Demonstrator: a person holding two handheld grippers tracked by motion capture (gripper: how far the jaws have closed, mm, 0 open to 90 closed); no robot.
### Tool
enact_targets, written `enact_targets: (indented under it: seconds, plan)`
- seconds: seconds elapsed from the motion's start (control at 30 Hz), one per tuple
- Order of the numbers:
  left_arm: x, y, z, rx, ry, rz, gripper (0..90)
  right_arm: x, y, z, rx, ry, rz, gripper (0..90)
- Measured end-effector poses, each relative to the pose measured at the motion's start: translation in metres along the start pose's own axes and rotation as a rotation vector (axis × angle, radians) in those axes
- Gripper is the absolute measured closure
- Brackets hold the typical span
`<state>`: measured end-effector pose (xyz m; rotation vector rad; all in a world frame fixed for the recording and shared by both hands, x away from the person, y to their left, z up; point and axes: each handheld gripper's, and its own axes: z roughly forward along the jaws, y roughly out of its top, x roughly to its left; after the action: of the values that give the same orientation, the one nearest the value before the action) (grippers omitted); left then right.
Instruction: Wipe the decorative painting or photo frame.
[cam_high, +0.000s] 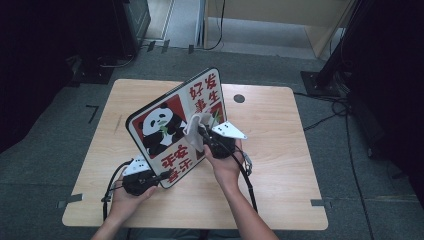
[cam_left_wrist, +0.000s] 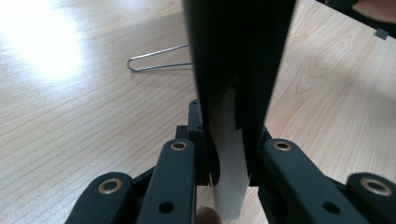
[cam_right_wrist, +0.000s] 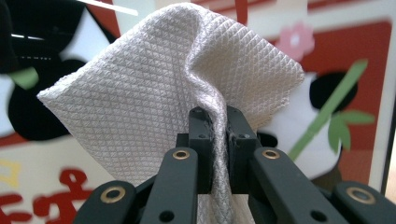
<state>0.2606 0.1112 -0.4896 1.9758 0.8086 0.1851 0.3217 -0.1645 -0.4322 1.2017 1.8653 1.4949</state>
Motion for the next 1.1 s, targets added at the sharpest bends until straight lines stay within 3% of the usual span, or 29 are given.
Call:
enact_targets:
  seconds: [0.7,1.1]
  plan:
    - [0.0,0.0,0.0,-0.003,-0.001,-0.004,80.3,0.034,0.085,-0.003,-0.139,0.024,-0.106,84.0]
    - [0.0,0.0,0.0,-0.004,0.0,-0.004,80.3,0.045,0.104,-0.004,-0.177,0.047,-0.131,84.0]
